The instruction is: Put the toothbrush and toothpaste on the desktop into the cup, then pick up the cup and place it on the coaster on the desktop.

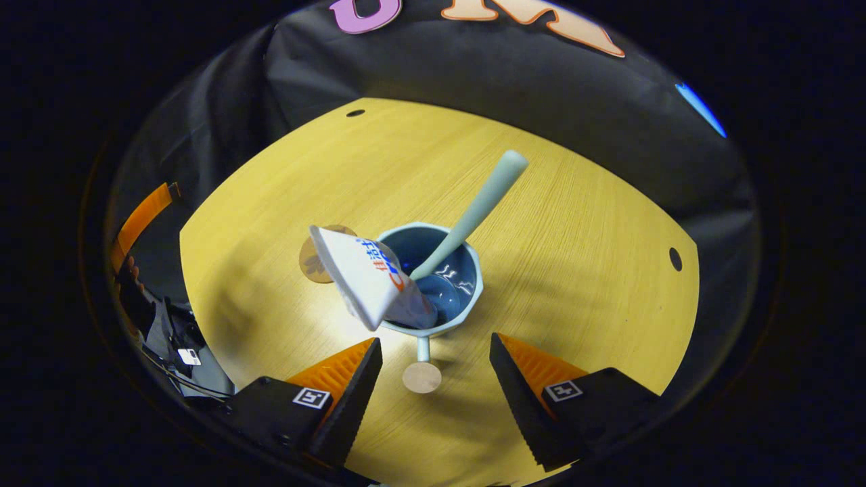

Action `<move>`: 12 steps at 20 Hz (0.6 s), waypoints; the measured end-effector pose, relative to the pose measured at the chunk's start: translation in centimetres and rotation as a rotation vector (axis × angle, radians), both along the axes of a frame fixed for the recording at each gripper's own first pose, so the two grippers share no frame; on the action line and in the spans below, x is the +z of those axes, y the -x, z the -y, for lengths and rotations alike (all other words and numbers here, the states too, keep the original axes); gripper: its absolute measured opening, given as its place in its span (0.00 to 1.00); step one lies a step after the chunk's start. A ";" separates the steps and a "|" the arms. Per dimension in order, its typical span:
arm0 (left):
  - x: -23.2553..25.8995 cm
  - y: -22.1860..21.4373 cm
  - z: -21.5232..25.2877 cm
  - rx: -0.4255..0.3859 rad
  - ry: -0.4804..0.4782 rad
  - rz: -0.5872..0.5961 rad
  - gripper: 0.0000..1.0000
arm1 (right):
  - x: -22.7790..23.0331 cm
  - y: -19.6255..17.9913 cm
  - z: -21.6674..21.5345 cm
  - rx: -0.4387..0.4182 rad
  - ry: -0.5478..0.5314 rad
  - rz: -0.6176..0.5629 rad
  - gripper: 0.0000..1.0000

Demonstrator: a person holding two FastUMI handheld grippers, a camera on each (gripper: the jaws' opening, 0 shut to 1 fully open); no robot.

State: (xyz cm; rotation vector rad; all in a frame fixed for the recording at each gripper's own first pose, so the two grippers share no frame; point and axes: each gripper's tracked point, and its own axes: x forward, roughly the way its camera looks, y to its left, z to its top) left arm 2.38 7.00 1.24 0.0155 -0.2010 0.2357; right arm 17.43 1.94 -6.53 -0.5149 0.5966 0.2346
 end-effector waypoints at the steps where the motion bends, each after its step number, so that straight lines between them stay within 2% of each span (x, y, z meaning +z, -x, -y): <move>1: -0.1 0.1 -0.2 0.011 0.008 0.000 0.93 | -0.4 -0.4 0.1 -0.004 0.014 -0.021 0.98; 3: -0.3 0.4 -0.5 0.033 0.016 -0.001 0.93 | -0.9 -1.2 0.3 -0.017 0.044 -0.064 0.91; 4: -0.5 0.4 -0.5 0.040 0.018 -0.002 0.93 | -1.2 -1.5 0.3 -0.021 0.051 -0.088 0.82; 5: -0.6 0.5 -0.4 0.045 0.020 -0.003 0.93 | -1.4 -1.7 0.1 -0.027 0.055 -0.116 0.79; 7: -1.0 0.7 -0.2 0.052 0.027 -0.008 0.93 | -1.6 -1.7 0.0 -0.031 0.068 -0.163 0.81; 12: -2.1 0.9 1.3 0.047 0.061 -0.015 0.93 | -2.8 -2.0 -0.3 -0.044 0.105 -0.221 0.47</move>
